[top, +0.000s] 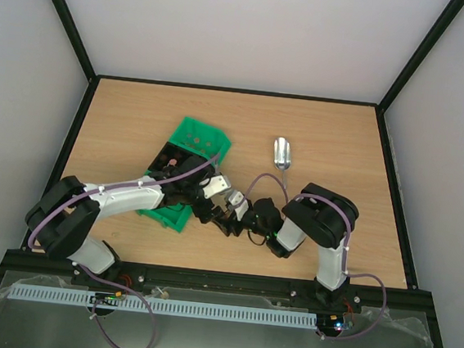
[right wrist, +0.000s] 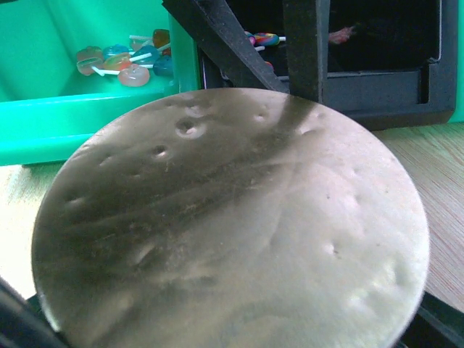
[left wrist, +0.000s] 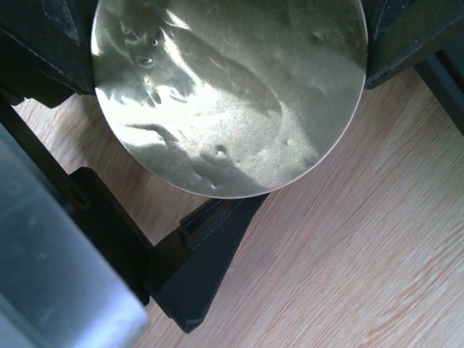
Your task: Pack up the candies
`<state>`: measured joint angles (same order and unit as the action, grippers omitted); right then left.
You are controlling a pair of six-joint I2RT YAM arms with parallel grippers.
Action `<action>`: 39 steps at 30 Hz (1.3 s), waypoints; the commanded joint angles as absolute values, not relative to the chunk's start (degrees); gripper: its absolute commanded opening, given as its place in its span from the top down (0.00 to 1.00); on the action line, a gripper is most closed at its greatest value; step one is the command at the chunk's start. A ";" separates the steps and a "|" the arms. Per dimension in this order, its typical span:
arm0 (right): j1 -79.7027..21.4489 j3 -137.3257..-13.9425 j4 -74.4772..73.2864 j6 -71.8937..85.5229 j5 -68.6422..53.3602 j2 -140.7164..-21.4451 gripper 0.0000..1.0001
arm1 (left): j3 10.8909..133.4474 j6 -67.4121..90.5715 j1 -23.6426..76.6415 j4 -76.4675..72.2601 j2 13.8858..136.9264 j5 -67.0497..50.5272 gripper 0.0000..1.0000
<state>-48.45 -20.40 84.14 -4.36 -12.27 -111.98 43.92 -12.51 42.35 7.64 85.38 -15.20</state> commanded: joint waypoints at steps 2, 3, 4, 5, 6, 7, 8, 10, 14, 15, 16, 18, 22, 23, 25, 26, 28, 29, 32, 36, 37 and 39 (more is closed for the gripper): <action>-48.65 -20.26 81.91 -4.88 -15.61 -112.70 0.92 | 44.69 -19.14 42.21 10.54 86.46 -15.59 0.16; -48.69 -20.08 81.65 -5.31 -16.57 -112.59 0.92 | 44.65 -20.47 42.07 11.18 86.62 -15.88 0.18; -48.69 -20.00 81.32 -5.81 -17.38 -112.46 0.92 | 44.69 -22.04 41.90 11.75 86.66 -16.31 0.19; -48.68 -19.83 80.96 -6.36 -17.82 -112.19 0.92 | 44.58 -23.56 41.79 12.26 86.59 -16.75 0.21; -48.66 -19.57 80.61 -6.90 -18.11 -111.87 0.93 | 44.36 -25.18 41.69 12.67 86.43 -16.98 0.23; -48.69 -19.22 80.49 -7.51 -18.40 -111.60 0.93 | 44.24 -26.76 41.60 12.99 86.28 -17.17 0.25; -48.65 -18.79 80.35 -8.42 -18.71 -111.31 0.93 | 44.21 -28.20 41.51 13.49 86.27 -17.41 0.27; -48.67 -17.92 80.38 -9.11 -19.25 -110.67 0.93 | 44.29 -31.19 41.25 14.80 86.22 -18.23 0.31; -48.53 -16.77 80.27 -9.97 -21.95 -109.73 0.93 | 44.29 -37.09 40.76 17.23 86.22 -20.71 0.34; -48.52 -16.51 80.25 -10.20 -22.86 -109.52 0.93 | 44.30 -38.76 40.70 17.95 86.26 -21.36 0.35; -48.47 -16.32 80.26 -10.43 -23.73 -109.27 0.93 | 44.22 -40.43 40.69 18.76 86.32 -22.08 0.35; -48.43 -16.26 80.18 -10.54 -24.95 -108.94 0.92 | 44.03 -44.02 40.69 20.02 86.40 -23.04 0.35; -48.25 -16.34 79.94 -10.51 -26.23 -108.69 0.92 | 43.81 -47.45 40.57 20.61 86.48 -22.40 0.36; -48.25 -16.41 79.83 -10.47 -26.01 -108.69 0.92 | 43.90 -46.98 40.40 20.52 86.48 -22.26 0.36; -48.25 -16.52 79.80 -10.46 -25.06 -108.64 0.88 | 44.32 -44.82 39.90 19.91 86.69 -22.02 0.36; -48.25 -16.52 79.68 -10.36 -24.67 -108.61 0.82 | 44.68 -43.47 39.64 19.73 86.99 -21.98 0.36; -48.19 -16.57 79.20 -10.50 -24.26 -108.24 0.58 | 45.55 -41.02 39.07 19.52 87.63 -21.72 0.36; -48.17 -16.56 78.89 -10.59 -24.01 -108.02 0.45 | 45.75 -39.97 38.83 19.22 87.85 -21.49 0.36; -48.16 -16.34 78.17 -11.08 -23.05 -106.91 0.21 | 45.73 -38.95 38.10 18.58 87.92 -21.20 0.36; -48.16 -16.11 76.48 -11.89 -21.65 -104.35 0.00 | 45.52 -39.21 37.51 18.26 87.80 -20.76 0.36; -48.16 -15.94 76.24 -12.25 -21.12 -103.88 0.01 | 45.38 -39.36 37.31 18.17 87.92 -20.67 0.35; -48.15 -15.75 75.11 -13.46 -20.51 -103.27 0.01 | 45.43 -39.62 36.98 18.28 88.20 -20.57 0.35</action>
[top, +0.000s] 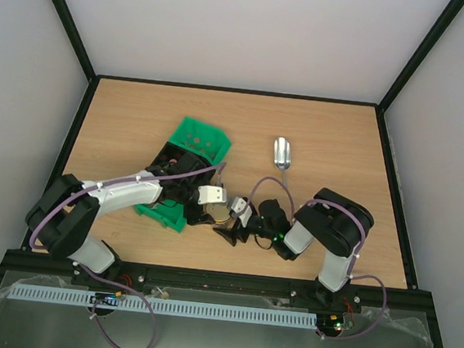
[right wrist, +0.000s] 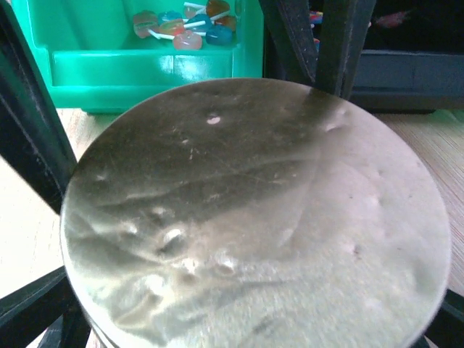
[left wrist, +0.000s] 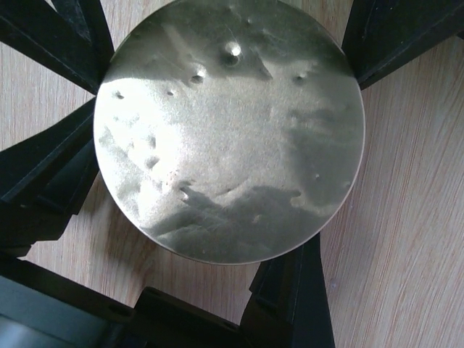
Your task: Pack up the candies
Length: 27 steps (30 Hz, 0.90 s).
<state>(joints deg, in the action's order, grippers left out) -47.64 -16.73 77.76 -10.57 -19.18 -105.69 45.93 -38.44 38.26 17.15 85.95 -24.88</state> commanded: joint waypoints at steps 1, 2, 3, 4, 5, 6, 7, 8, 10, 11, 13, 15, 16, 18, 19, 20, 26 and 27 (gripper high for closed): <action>-48.09 -15.75 74.07 -14.11 -20.30 -102.99 0.01 | 45.48 -39.65 36.80 18.27 88.42 -20.47 0.35; -48.08 -15.81 72.95 -14.75 -20.12 -102.74 0.02 | 45.59 -39.71 36.65 18.28 88.68 -20.36 0.35; -48.08 -15.82 72.07 -15.42 -19.94 -102.48 0.01 | 45.75 -39.92 36.49 18.40 88.99 -20.39 0.34; -48.08 -15.96 70.48 -15.62 -19.66 -102.19 0.01 | 46.00 -40.19 36.21 18.56 89.31 -20.35 0.34; -47.99 -16.32 68.90 -15.33 -19.08 -101.82 0.01 | 46.15 -40.42 36.07 18.74 89.52 -20.24 0.34; -47.76 -16.63 67.35 -14.85 -18.70 -101.38 0.01 | 46.27 -40.58 35.90 18.73 89.74 -20.01 0.34; -47.49 -16.86 66.23 -14.51 -18.64 -100.96 0.01 | 46.43 -40.65 35.68 18.80 89.95 -19.89 0.34; -47.29 -16.76 65.63 -14.39 -18.68 -100.61 0.01 | 46.65 -40.64 35.46 18.81 90.18 -19.80 0.34; -46.97 -16.35 65.35 -14.88 -18.89 -99.77 0.02 | 47.07 -40.42 35.13 18.79 90.70 -19.62 0.34; -46.82 -16.31 65.09 -15.14 -18.90 -99.38 0.01 | 47.29 -40.16 34.95 18.76 91.01 -19.54 0.34; -46.54 -16.68 63.90 -15.46 -18.40 -98.51 0.01 | 47.69 -39.49 34.68 18.45 91.62 -19.11 0.34; -45.95 -17.33 62.43 -15.34 -17.77 -97.64 0.02 | 47.93 -38.69 34.45 18.06 92.41 -18.56 0.34; -45.50 -17.55 61.98 -15.22 -17.51 -97.26 0.01 | 48.23 -38.26 34.18 17.96 92.78 -18.39 0.34; -44.77 -17.64 60.86 -15.25 -17.42 -96.34 0.01 | 48.49 -37.36 33.89 17.57 93.42 -17.69 0.33; -44.33 -17.66 60.16 -15.41 -17.47 -95.98 0.01 | 48.63 -36.93 33.67 17.46 93.61 -17.30 0.32; -43.07 -17.55 58.31 -16.42 -17.98 -94.95 0.02 | 49.01 -36.31 33.05 17.25 93.86 -16.80 0.28; -41.16 -17.19 55.03 -18.87 -19.32 -92.94 0.01 | 49.91 -36.08 32.10 17.86 92.74 -16.07 0.10; -40.87 -17.08 54.57 -19.16 -19.79 -92.72 0.01 | 49.88 -36.18 32.07 17.96 92.34 -16.14 0.09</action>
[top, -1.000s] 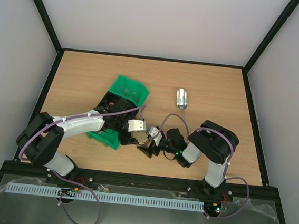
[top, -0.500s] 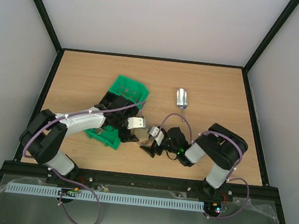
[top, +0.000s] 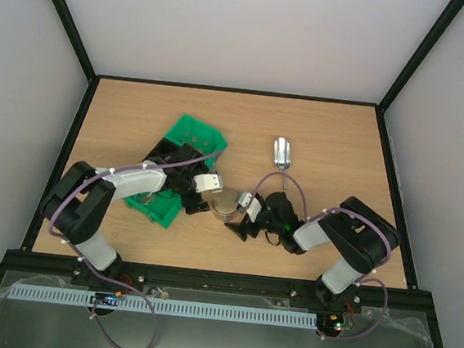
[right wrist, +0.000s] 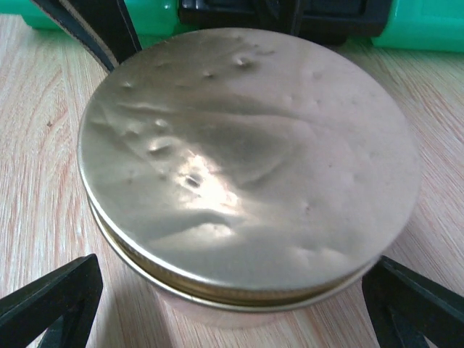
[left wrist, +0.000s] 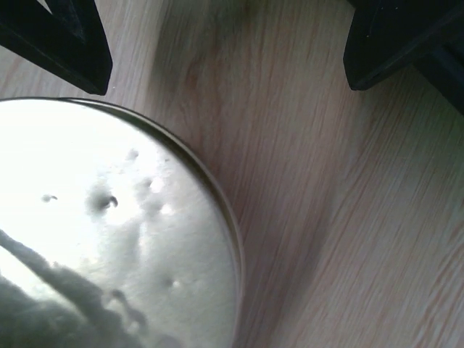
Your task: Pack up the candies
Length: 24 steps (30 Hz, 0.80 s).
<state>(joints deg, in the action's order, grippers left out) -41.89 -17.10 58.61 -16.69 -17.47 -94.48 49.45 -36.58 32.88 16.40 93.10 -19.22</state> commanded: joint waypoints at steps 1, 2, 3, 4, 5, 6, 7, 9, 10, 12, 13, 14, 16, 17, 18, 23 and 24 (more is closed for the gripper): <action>-40.56 -16.98 54.12 -19.42 -20.26 -92.45 0.01 | 49.91 -36.21 32.08 18.05 91.96 -16.09 0.08; -40.40 -16.92 53.59 -19.67 -20.63 -92.22 0.02 | 49.78 -36.28 31.98 18.10 91.49 -16.21 0.07; -40.27 -16.88 53.19 -19.92 -20.87 -92.06 0.01 | 49.75 -36.42 31.90 18.32 90.92 -16.52 0.06; -40.02 -16.88 52.97 -20.01 -21.02 -91.78 0.01 | 49.66 -36.43 31.81 18.36 90.40 -16.78 0.05; -39.86 -16.89 52.68 -20.22 -21.27 -91.52 0.01 | 49.72 -36.47 31.80 18.48 89.84 -17.21 0.05; -39.78 -16.92 52.27 -20.56 -21.47 -91.11 0.01 | 49.90 -36.47 31.68 18.58 89.41 -17.69 0.04; -39.64 -17.00 51.76 -20.99 -21.55 -90.73 0.01 | 50.11 -36.35 31.71 18.89 88.85 -18.22 0.04; -39.38 -17.94 49.36 -21.58 -21.85 -89.97 0.01 | 50.98 -36.13 31.68 19.72 87.88 -19.64 0.03; -39.23 -18.73 47.43 -22.04 -22.21 -89.67 0.02 | 51.53 -36.01 31.62 20.20 87.36 -20.22 0.03; -38.92 -20.33 41.93 -23.03 -23.04 -88.87 0.01 | 52.64 -35.84 31.49 21.45 86.18 -21.15 0.02; -38.63 -20.77 40.40 -23.13 -23.77 -88.25 0.02 | 53.12 -35.78 31.46 22.01 85.59 -21.54 0.01; -38.25 -21.11 39.10 -22.82 -25.15 -87.57 0.01 | 53.55 -35.64 31.35 22.52 84.92 -21.80 0.01; -37.89 -22.24 35.41 -22.36 -27.32 -86.44 0.01 | 54.59 -35.52 31.33 23.86 83.76 -21.97 0.01; -37.84 -22.73 34.17 -22.26 -28.08 -85.99 0.01 | 55.01 -35.49 31.37 24.56 83.28 -21.88 0.01; -37.80 -23.20 33.18 -22.28 -28.59 -85.59 0.02 | 55.42 -35.46 31.29 25.42 82.80 -21.81 0.01; -37.63 -26.43 26.69 -22.72 -29.71 -82.77 0.01 | 57.00 -35.47 31.20 27.16 81.44 -20.79 0.01; -37.57 -27.06 25.13 -23.11 -29.84 -82.14 0.01 | 57.38 -35.50 31.08 27.42 81.44 -20.73 0.01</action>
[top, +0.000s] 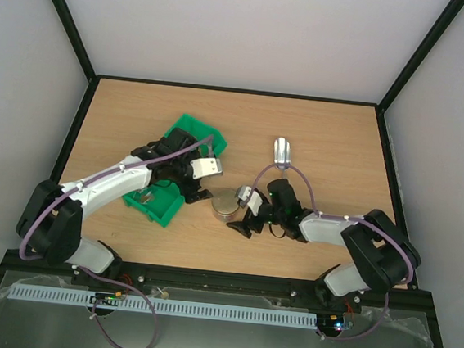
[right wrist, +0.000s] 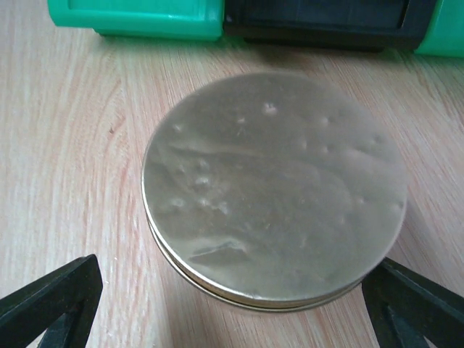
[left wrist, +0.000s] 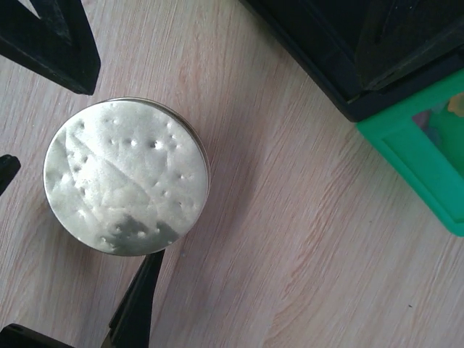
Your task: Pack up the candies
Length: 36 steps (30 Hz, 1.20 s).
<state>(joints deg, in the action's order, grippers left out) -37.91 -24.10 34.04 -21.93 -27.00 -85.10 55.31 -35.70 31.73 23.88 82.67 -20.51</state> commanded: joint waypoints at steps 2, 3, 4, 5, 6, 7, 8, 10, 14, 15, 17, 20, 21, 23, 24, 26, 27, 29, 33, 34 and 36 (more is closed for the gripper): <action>-37.12 -28.31 22.93 -22.73 -30.76 -81.03 0.01 | 58.09 -35.43 30.82 27.68 81.39 -20.64 0.01; -36.97 -29.18 21.64 -22.75 -31.10 -80.65 0.01 | 58.59 -35.30 30.64 27.64 81.41 -20.69 0.01; -36.80 -29.85 20.71 -22.94 -31.31 -80.28 0.01 | 58.96 -35.13 30.36 27.60 81.39 -20.83 0.01; -36.63 -30.61 19.44 -23.43 -31.59 -80.07 0.01 | 59.28 -35.01 30.16 27.64 81.39 -21.16 0.01; -36.57 -31.70 17.69 -24.64 -31.74 -79.96 0.01 | 59.65 -34.75 29.96 27.61 81.41 -21.45 0.01; -36.56 -33.56 15.60 -26.12 -31.71 -80.04 0.01 | 60.14 -34.07 29.72 27.60 81.43 -21.58 0.01; -36.50 -35.04 13.49 -27.20 -31.23 -80.21 0.01 | 60.56 -33.37 29.52 27.49 81.54 -21.62 0.01; -35.78 -38.15 10.57 -28.58 -30.22 -80.68 0.01 | 61.52 -32.23 28.98 27.26 81.77 -22.14 0.01; -32.04 -44.34 4.97 -27.83 -32.16 -81.11 0.01 | 64.37 -29.38 27.67 27.06 82.28 -22.62 0.01; -31.10 -45.27 4.41 -27.47 -32.38 -80.78 0.01 | 65.34 -28.55 27.26 26.94 82.53 -22.82 0.01; -29.37 -47.21 3.93 -26.07 -31.66 -80.51 0.01 | 67.62 -26.61 26.43 26.79 83.14 -22.71 0.01; -26.59 -50.95 2.89 -22.87 -30.68 -81.34 0.01 | 72.05 -23.50 24.75 27.31 84.81 -22.52 0.01; -25.67 -52.50 2.38 -21.55 -30.53 -81.75 0.01 | 73.66 -22.65 23.91 27.83 85.31 -22.93 0.01; -23.71 -55.35 1.55 -18.50 -29.89 -82.84 0.01 | 77.05 -21.88 22.38 29.41 86.31 -23.66 0.01; -22.74 -56.90 0.93 -16.69 -30.00 -83.28 0.01 | 78.93 -21.59 21.58 30.47 86.97 -23.82 0.01; -20.36 -59.04 0.74 -13.54 -30.48 -83.66 0.01 | 83.11 -20.82 19.85 32.61 88.22 -23.45 0.01; -19.13 -59.66 1.16 -11.95 -31.09 -83.59 0.01 | 84.99 -20.13 18.83 33.66 88.83 -23.26 0.01; -16.72 -61.42 1.52 -9.02 -31.99 -83.78 0.01 | 88.27 -18.99 16.36 36.03 89.94 -23.33 0.01; -11.11 -64.29 2.05 -4.19 -33.11 -84.16 0.01 | 93.23 -16.05 10.10 39.54 91.49 -24.65 0.01; -9.49 -64.45 2.51 -2.80 -33.86 -83.99 0.01 | 94.35 -14.87 8.57 40.41 91.88 -24.65 0.01; -5.71 -64.91 2.50 -1.20 -34.91 -83.58 0.01 | 96.90 -13.54 5.92 43.08 93.05 -24.29 0.01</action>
<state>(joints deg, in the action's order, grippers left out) -10.90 -62.96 3.70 -7.73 -31.99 -83.55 92.40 -18.09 10.37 35.90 91.00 -23.59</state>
